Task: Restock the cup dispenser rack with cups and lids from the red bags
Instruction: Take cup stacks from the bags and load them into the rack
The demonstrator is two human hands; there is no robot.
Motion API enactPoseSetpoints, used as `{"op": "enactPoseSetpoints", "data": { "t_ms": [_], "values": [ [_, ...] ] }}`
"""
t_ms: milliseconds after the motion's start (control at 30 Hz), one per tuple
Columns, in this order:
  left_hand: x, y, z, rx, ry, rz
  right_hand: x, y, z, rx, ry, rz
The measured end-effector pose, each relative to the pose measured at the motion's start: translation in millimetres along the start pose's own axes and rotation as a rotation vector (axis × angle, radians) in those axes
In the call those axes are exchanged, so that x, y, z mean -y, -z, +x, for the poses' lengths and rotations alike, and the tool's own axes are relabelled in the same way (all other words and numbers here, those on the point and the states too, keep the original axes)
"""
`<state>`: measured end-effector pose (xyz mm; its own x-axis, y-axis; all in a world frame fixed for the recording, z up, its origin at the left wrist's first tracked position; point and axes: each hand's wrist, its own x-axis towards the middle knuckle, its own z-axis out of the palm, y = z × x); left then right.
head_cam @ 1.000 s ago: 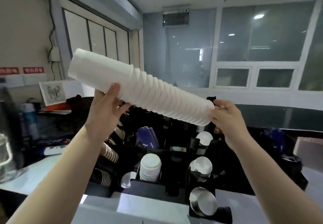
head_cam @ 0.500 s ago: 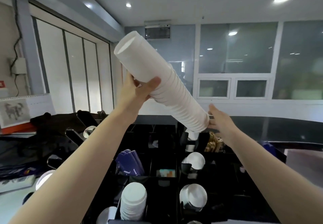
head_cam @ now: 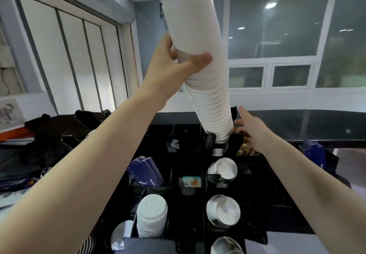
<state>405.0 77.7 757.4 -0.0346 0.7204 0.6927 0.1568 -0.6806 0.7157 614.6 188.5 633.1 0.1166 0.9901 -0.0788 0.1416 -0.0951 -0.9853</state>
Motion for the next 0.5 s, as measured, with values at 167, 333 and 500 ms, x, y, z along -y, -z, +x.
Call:
{"op": "enactPoseSetpoints", "data": {
  "t_ms": [167,333,500],
  "values": [
    [1,-10,-1,0.015,0.027,-0.005,-10,1,5,-0.013,0.008,0.001],
    [8,-25,-2,-0.006,0.024,-0.018,-15,10,7,-0.09,0.02,-0.031],
    [21,-40,-4,0.126,0.015,0.153,-26,7,2,-0.015,0.008,-0.016]
  ]
}}
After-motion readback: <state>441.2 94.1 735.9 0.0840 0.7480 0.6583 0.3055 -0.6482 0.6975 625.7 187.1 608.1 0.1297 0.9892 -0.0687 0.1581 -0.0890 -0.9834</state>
